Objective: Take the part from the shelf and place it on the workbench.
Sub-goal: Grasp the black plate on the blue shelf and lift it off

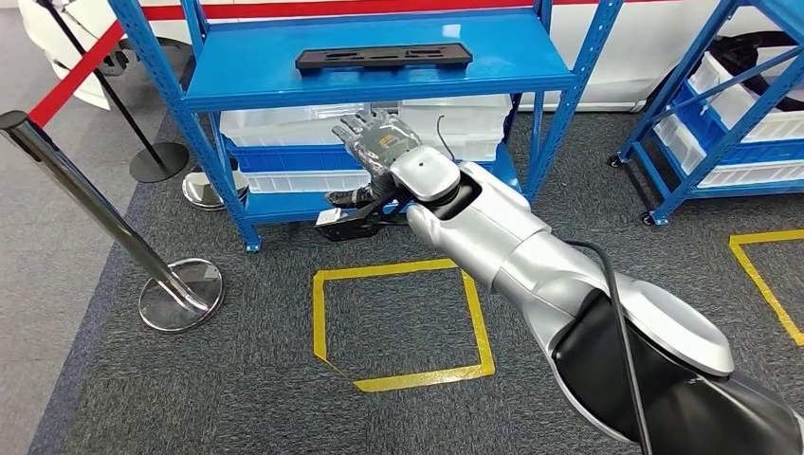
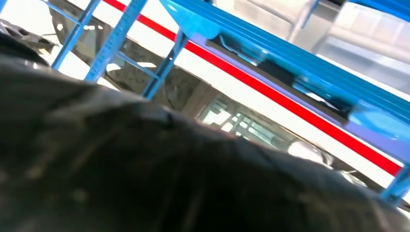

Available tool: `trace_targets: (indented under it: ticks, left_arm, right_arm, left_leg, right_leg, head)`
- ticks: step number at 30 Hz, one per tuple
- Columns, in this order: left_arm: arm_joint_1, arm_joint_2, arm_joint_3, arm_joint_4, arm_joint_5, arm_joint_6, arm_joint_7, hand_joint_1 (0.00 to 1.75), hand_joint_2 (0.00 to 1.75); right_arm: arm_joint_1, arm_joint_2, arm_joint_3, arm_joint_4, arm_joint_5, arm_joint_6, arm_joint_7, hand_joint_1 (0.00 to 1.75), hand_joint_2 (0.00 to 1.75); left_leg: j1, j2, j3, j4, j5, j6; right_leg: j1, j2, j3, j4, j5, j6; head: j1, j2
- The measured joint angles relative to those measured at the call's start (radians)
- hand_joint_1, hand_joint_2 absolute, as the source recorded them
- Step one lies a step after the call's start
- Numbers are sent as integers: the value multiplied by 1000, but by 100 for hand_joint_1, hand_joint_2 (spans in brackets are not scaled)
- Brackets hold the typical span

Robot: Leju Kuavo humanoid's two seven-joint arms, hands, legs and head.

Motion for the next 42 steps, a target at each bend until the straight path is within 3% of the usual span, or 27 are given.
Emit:
trace_targets:
  ticks: [2, 4, 6, 7, 9, 11, 14, 16, 19, 21, 22, 23, 24, 26, 29, 31, 33, 35, 36, 37, 38, 40, 42]
  left_arm:
    - [0, 3, 0, 0, 0, 21, 23, 0, 0]
    - [0, 5, 1, 0, 1, 52, 58, 0, 0]
    - [1, 4, 2, 0, 6, 80, 86, 0, 0]
    - [1, 3, 3, 0, 7, 90, 95, 0, 0]
    - [2, 2, 4, 0, 7, 100, 102, 0, 0]
    - [0, 1, 4, 1, 4, 97, 94, 0, 0]
    - [-5, 0, 4, 1, -1, 78, 64, 0, 0]
    - [-7, 0, 5, 1, -5, 67, 47, 0, 0]
    - [-10, -1, 7, 1, -8, 63, 38, 0, 0]
    - [-11, 0, 9, 1, -8, 62, 37, 0, 0]
    - [-12, 0, 10, 1, -8, 63, 36, 0, 0]
    - [-12, 0, 11, 1, -8, 63, 36, 0, 0]
    - [-12, 0, 11, 1, -8, 65, 36, 0, 0]
    - [-13, -1, 12, 1, -8, 68, 38, 0, 0]
    - [-14, -3, 12, 1, -9, 75, 50, 0, 0]
    - [-14, -5, 13, 1, -9, 79, 57, 0, 0]
    - [-14, -7, 13, 2, -9, 81, 60, 0, 0]
    - [-15, -7, 14, 2, -9, 82, 63, 0, 0]
    - [-15, -7, 15, 2, -10, 83, 67, 0, 0]
    - [-14, -7, 17, 2, -10, 85, 72, 0, 0]
    - [-14, -7, 18, 2, -10, 87, 77, 0, 0]
    - [-13, -8, 20, 2, -11, 90, 81, 0, 0]
    - [-14, -8, 21, 3, -11, 91, 74, 0, 0]
  right_arm:
    - [1, -3, -2, 4, 10, 1, 0, 0, 0]
    - [6, -8, -2, 8, 24, 5, -1, 0, 0]
    - [11, -15, -2, 13, 33, 11, -2, 0, 0]
    - [10, -18, -2, 15, 35, 14, -2, 0, 0]
    - [3, -21, -2, 18, 37, 20, -2, 0, 0]
    - [-7, -23, -4, 20, 41, 23, -1, 0, 0]
    - [-13, -23, -12, 22, 47, 22, -2, 0, 0]
    - [-17, -23, -20, 23, 49, 22, -5, 0, 0]
    - [-23, -23, -30, 26, 50, 23, -7, 0, 0]
    - [-22, -23, -32, 29, 50, 24, -8, 0, 0]
    - [-21, -23, -32, 31, 51, 24, -9, 0, 0]
    - [-22, -23, -33, 32, 51, 24, -9, 0, 0]
    - [-23, -23, -34, 33, 51, 24, -9, 0, 0]
    - [-28, -21, -37, 34, 52, 25, -8, 0, 0]
    - [-32, -17, -40, 37, 57, 31, -4, 0, 0]
    - [-34, -16, -42, 40, 61, 32, -2, 0, 0]
    - [-36, -13, -45, 42, 64, 32, -2, 0, 0]
    - [-37, -10, -45, 45, 66, 32, -2, 0, 0]
    - [-36, -9, -46, 47, 67, 32, -2, 0, 0]
    - [-35, -8, -46, 49, 68, 33, -2, 0, 0]
    - [-34, -8, -46, 51, 69, 34, -2, 0, 0]
    - [-35, -8, -46, 53, 70, 37, -2, 0, 0]
    - [-35, -9, -46, 55, 72, 40, -2, 0, 0]
  left_leg:
    - [0, 1, -27, 62, -40, -6]
    - [0, 1, -85, 187, -99, -11]
    - [0, 1, -123, 260, -112, -15]
    - [1, 1, -116, 243, -91, -16]
    - [2, 3, -58, 122, -27, -15]
    - [-1, 3, -11, 25, 2, -8]
    - [-3, -1, -4, 7, 1, 9]
    - [1, -2, 1, 0, 3, 20]
    - [3, -1, 6, -4, 2, 31]
    - [3, -2, 7, -3, 0, 33]
    - [3, -3, 9, -3, -1, 33]
    - [3, -4, 12, -3, -3, 32]
    - [3, -5, 16, -3, -5, 30]
    - [0, -5, 19, -3, -10, 24]
    - [-1, -5, 18, -7, -11, 8]
    - [1, -3, 16, 4, -21, -1]
    - [2, -2, -19, 78, -61, -7]
    - [2, -2, -84, 199, -109, -12]
    - [2, -2, -110, 241, -116, -15]
    - [2, -2, -121, 250, -105, -16]
    - [3, -1, -113, 222, -77, -17]
    - [3, 1, -59, 99, -11, -15]
    - [-1, 1, -16, 13, 8, -5]
  right_leg:
    - [-7, -2, 9, -17, 9, -3]
    - [-5, -2, 9, -17, 9, -7]
    - [-4, -2, 8, -13, 6, -7]
    - [-4, -1, 7, -9, 3, -7]
    - [-5, 1, 6, 2, -5, -1]
    - [-2, 3, 0, 16, -13, 9]
    - [3, 2, -4, 20, -16, 21]
    - [1, 3, -11, 42, -33, 32]
    - [-5, 3, -86, 197, -109, 46]
    - [-10, 3, -138, 286, -127, 49]
    - [-11, 3, -142, 283, -110, 49]
    - [-11, 3, -127, 242, -76, 46]
    - [-11, 3, -98, 175, -35, 41]
    - [-5, 4, -44, 58, 12, 30]
    - [4, 5, -27, 12, 11, 20]
    - [-1, 4, -17, 1, 13, 10]
    - [-6, 2, -5, -11, 15, -1]
    - [-4, 2, -2, -11, 12, -7]
    - [-3, 2, -1, -10, 10, -8]
    - [-2, 3, 1, -8, 7, -9]
    - [-2, 3, 2, -5, 3, -8]
    - [-2, 5, 6, 4, -10, -1]
    - [0, 5, 8, 11, -23, 10]
  head:
    - [-1, 0]
    - [-2, 0]
    - [-1, 0]
    - [-2, 0]
    - [-1, 0]
    - [-1, 0]
    - [0, 0]
    - [0, 0]
    - [0, 0]
    - [0, 0]
    - [0, 0]
    - [0, 0]
    - [0, 0]
    - [0, 0]
    - [0, 0]
    - [-1, 0]
    - [-1, 0]
    - [-2, 0]
    - [-2, 0]
    - [-2, 0]
    - [-2, 0]
    - [-2, 0]
    - [-1, 0]
